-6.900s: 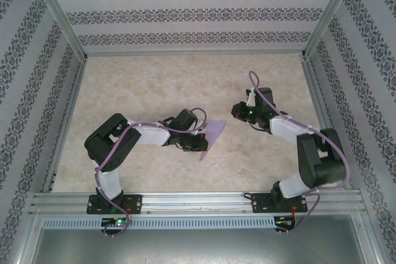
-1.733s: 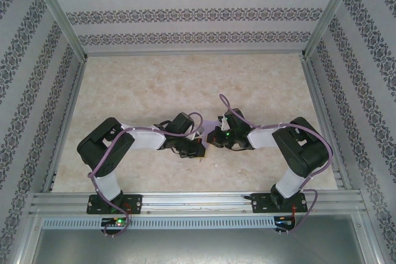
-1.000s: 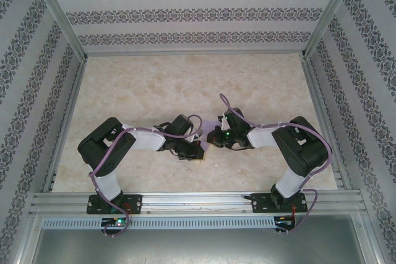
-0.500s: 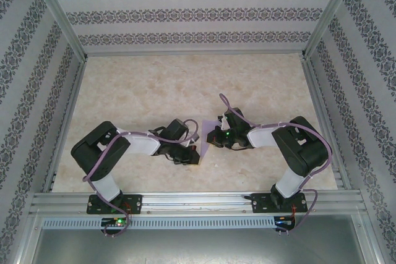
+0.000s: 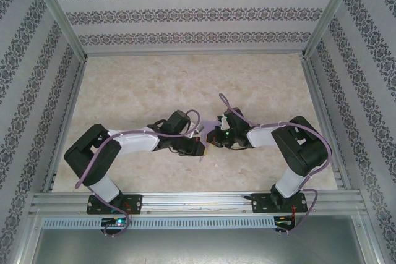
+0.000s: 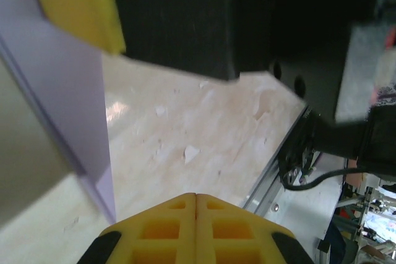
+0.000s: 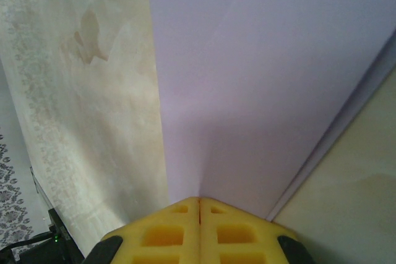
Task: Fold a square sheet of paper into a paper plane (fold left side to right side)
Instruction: Fold the wing for the fifth time at the center of the table.
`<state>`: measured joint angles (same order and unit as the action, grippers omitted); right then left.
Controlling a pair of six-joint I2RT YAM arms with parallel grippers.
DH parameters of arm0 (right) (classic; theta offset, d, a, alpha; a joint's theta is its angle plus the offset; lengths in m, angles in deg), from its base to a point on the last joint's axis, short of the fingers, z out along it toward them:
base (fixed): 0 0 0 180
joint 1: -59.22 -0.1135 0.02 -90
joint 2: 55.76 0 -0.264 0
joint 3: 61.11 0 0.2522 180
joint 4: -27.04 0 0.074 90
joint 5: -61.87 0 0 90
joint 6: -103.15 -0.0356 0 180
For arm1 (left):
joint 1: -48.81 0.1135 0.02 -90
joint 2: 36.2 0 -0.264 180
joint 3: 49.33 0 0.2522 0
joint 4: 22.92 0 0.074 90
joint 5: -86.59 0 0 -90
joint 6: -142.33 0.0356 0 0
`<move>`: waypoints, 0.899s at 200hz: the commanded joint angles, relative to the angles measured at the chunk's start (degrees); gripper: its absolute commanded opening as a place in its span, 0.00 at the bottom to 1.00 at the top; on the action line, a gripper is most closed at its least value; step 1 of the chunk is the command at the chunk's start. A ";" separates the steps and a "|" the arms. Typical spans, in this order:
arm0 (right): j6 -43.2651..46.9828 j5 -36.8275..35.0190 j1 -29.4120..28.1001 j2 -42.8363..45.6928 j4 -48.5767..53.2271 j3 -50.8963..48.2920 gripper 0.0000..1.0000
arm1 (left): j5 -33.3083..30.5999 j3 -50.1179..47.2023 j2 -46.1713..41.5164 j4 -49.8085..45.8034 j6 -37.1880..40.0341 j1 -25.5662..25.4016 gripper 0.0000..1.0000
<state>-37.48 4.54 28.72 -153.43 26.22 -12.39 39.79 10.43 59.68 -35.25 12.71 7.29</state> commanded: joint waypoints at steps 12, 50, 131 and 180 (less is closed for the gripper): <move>1.08 -7.46 -1.50 -5.08 4.41 -2.25 0.00 | -2.18 1.69 5.56 1.14 1.10 0.52 0.02; 0.46 -6.37 -1.57 -4.26 3.12 -2.15 0.00 | -4.80 -0.19 7.21 1.69 0.68 0.61 0.02; 1.36 -0.33 1.17 2.69 2.90 4.26 0.00 | -5.85 -5.05 7.18 3.61 0.33 0.59 0.00; 3.24 -0.26 4.14 1.75 5.51 6.17 0.00 | -5.25 -5.31 6.83 5.06 -0.35 0.57 0.00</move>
<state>-36.41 4.34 31.73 -151.92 29.08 -7.53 36.93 7.10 65.75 -27.38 12.67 7.31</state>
